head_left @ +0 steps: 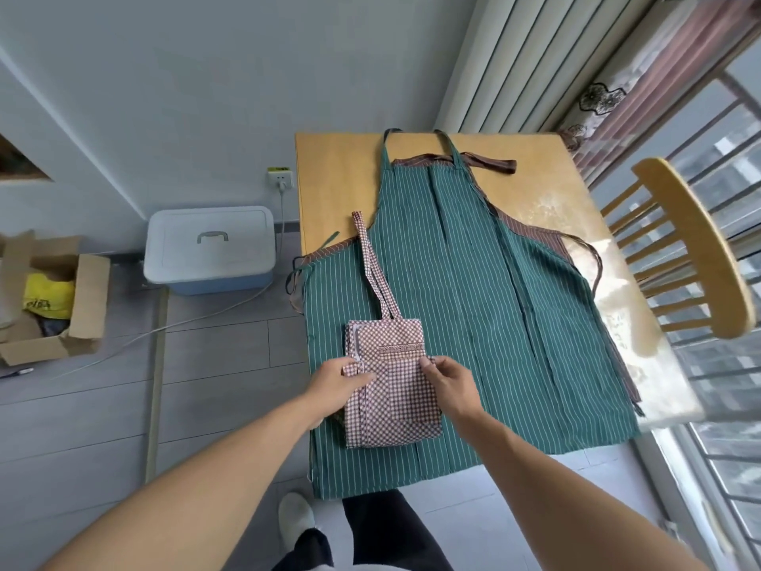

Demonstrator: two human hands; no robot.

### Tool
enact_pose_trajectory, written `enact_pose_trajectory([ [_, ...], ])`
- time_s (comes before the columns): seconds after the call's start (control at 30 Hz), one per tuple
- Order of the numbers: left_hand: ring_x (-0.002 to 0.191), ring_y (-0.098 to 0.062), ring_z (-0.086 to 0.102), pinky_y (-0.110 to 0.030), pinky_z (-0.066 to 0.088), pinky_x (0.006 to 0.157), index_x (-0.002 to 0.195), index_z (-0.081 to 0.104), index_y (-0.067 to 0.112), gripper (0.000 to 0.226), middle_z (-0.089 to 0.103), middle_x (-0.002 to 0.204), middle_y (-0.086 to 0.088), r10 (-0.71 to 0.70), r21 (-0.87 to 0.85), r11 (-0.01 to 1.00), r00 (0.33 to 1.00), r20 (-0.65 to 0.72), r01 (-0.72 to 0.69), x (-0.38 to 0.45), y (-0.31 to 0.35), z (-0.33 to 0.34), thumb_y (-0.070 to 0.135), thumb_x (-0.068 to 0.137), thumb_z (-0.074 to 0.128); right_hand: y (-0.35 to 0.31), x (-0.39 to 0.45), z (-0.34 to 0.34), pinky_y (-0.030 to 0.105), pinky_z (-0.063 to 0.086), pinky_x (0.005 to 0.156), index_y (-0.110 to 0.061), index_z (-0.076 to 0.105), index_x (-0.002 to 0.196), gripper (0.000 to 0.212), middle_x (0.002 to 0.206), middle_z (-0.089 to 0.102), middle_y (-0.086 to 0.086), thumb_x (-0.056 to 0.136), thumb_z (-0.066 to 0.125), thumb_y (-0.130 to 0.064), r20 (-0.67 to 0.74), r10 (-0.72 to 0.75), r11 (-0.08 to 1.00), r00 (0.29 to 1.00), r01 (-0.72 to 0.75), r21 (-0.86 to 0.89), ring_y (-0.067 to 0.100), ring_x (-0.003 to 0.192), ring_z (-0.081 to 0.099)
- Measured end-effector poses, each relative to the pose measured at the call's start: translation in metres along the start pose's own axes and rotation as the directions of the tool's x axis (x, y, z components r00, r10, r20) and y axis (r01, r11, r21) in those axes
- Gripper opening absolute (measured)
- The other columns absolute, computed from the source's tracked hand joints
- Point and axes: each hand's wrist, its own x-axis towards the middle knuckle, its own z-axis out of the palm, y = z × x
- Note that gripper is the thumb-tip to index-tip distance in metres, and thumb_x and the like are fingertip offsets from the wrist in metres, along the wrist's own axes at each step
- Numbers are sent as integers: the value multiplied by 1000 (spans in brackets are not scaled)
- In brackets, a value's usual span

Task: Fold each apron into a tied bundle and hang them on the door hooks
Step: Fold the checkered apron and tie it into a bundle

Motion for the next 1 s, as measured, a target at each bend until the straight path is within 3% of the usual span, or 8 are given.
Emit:
enact_pose_trajectory([
  [0.07,120,-16,62,-50,48,106,134,58,24,86,64,134,6,-32,-8,999,999,-20,31,19,0,-1,62,63,85,-14,12,-1,18,47,71,-9,69,94,24,96,74,-4,100,61,-31,-12,-28,1000,1000,28,2,9,89,68],
  [0.17,107,-16,67,-39,55,96,123,62,15,42,69,119,2,-55,50,997,996,-72,59,31,22,-1,21,85,78,-28,39,-1,21,49,73,-13,69,96,23,96,74,-6,100,60,-34,-26,-33,999,999,33,4,10,90,69],
  [0.33,87,-6,68,-16,48,64,109,66,10,18,72,108,2,-33,135,989,990,-138,52,58,23,-2,11,92,70,-33,77,1,20,46,69,-13,64,106,33,96,66,-10,106,46,-40,24,-2,994,1000,5,-112,6,89,62],
  [0.6,79,-17,75,-46,63,74,97,64,16,20,76,90,1,20,191,981,981,-191,18,66,18,-6,17,84,80,-27,94,2,34,59,83,-9,63,113,33,104,72,3,106,48,-37,76,-23,972,997,40,-234,18,94,69],
  [0.7,76,-17,68,-38,58,65,99,50,20,38,67,86,4,133,384,923,943,-306,-5,59,21,-9,31,82,82,-29,93,3,32,55,90,-18,52,136,40,131,64,1,104,52,-42,33,-88,941,996,94,-326,12,107,64],
  [0.77,84,-12,59,-30,54,72,104,46,22,42,59,95,8,358,586,807,852,-381,-77,51,18,-12,32,83,81,-26,87,3,34,46,104,-22,46,145,50,142,51,-4,102,53,-47,4,-311,796,950,263,-545,12,124,52],
  [0.87,116,-18,57,-46,50,103,115,61,17,27,60,124,0,670,845,416,742,-35,-336,45,9,-8,21,90,71,-20,67,2,37,36,117,-21,53,141,49,145,49,-3,101,51,-50,221,-559,458,799,520,-721,13,133,44],
  [1.0,156,-19,-3,-45,0,127,156,26,29,54,2,167,4,431,869,288,865,257,-402,41,-5,2,32,105,44,12,38,-4,48,36,119,-29,50,140,56,146,48,-3,99,39,-66,603,-478,53,639,706,-706,17,137,43],
])
